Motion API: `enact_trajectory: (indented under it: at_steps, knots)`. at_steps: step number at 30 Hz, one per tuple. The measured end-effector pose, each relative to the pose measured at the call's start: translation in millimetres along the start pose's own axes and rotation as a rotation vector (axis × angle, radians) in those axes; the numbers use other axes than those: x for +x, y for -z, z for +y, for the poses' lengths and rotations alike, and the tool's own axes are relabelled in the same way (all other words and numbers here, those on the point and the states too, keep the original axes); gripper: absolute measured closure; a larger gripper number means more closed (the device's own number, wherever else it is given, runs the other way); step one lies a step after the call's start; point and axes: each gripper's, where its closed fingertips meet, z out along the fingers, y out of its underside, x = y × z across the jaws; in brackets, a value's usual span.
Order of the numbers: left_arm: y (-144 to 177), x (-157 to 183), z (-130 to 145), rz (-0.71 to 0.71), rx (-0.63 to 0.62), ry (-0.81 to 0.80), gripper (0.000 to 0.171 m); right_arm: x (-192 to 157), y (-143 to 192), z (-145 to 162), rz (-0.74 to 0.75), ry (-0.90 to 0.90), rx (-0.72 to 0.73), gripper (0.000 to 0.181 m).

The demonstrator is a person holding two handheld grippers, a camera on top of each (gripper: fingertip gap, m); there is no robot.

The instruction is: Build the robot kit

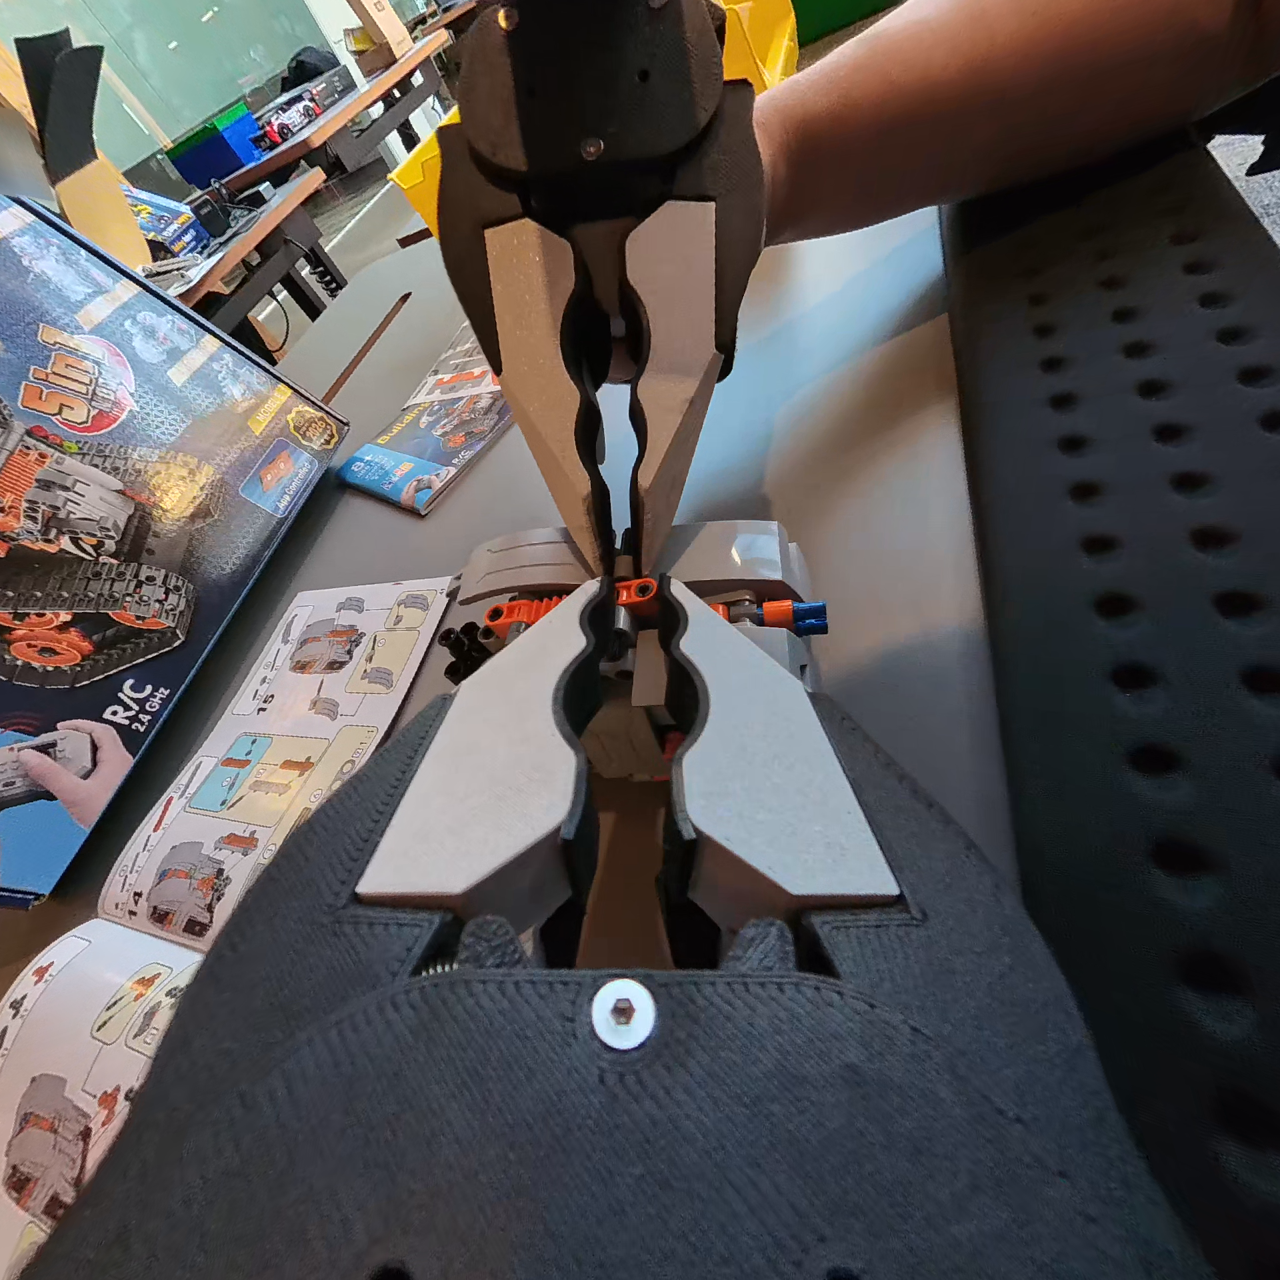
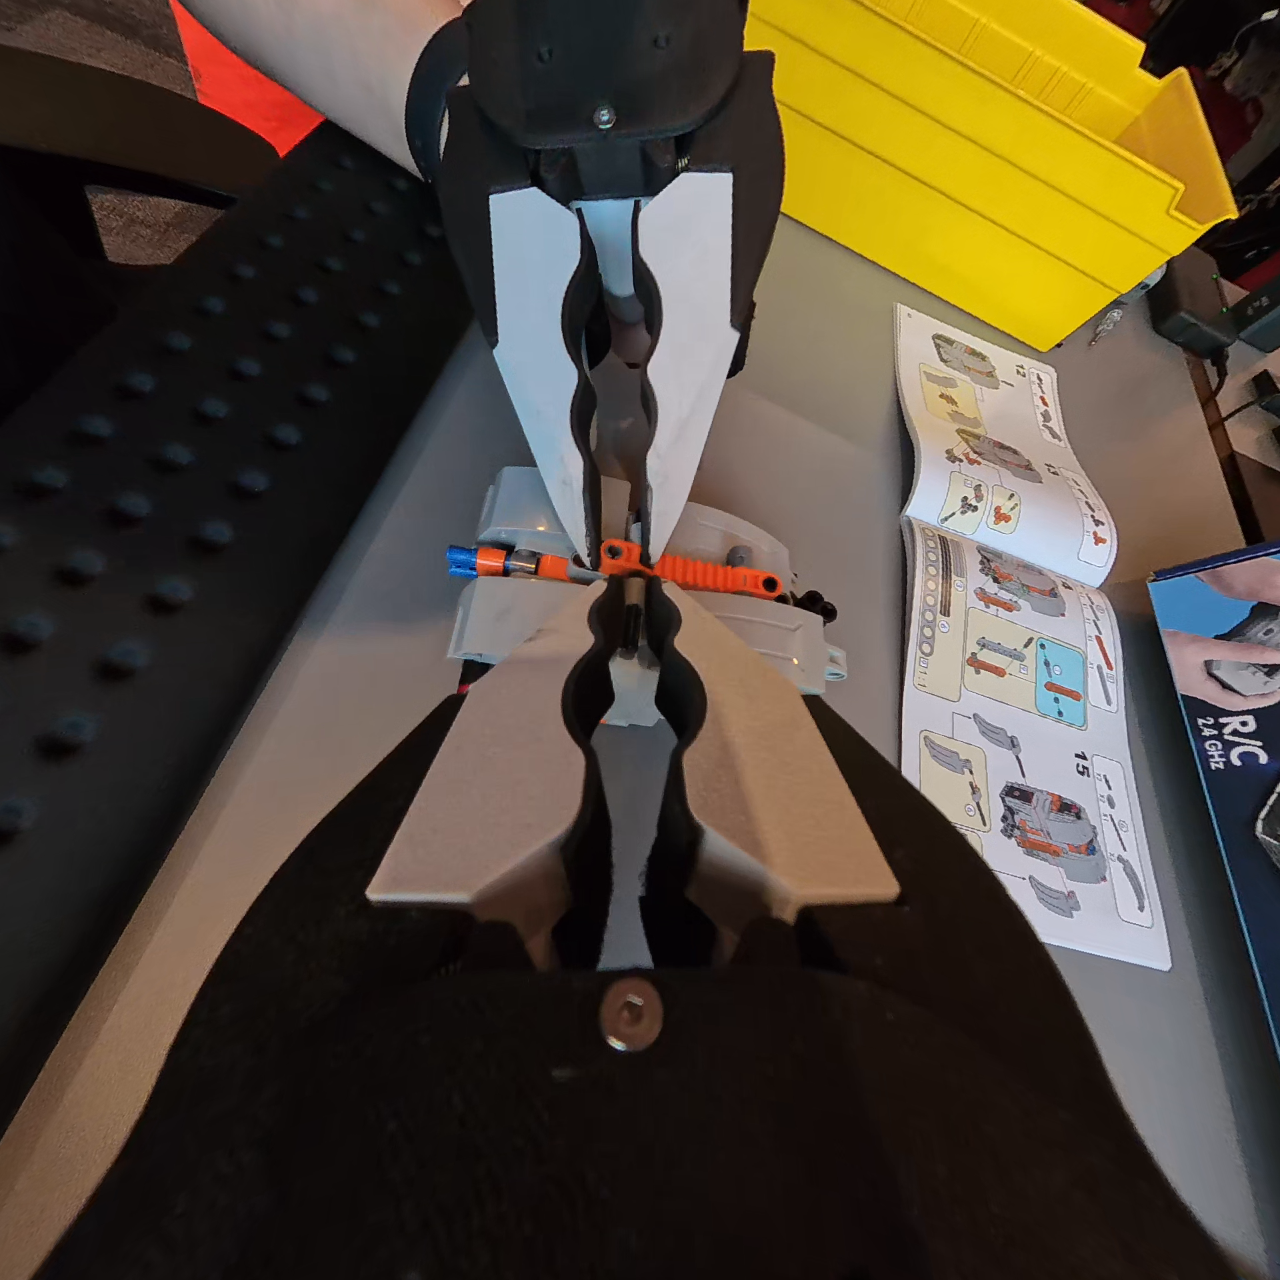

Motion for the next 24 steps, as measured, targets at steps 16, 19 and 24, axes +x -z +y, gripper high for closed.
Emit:
enact_trajectory:
  at_steps: [16, 19, 24]
  knots:
    - [0.8, -0.6, -2.3, -0.001, 0.029, 0.026, 0.16, 1.8, -4.3, -2.9, 0.086, 0.03, 0.009, 0.175]
    - [1.3, -1.7, -1.9, -0.001, 0.028, 0.034, 0.16, 2.0, -5.1, -4.7, 0.11, 0.064, 0.003, 0.176]
    - [0.8, -1.7, -2.0, 0.01, 0.035, -0.001, 0.16, 1.1, -4.9, -5.2, 0.112, 0.06, 0.003, 0.176]
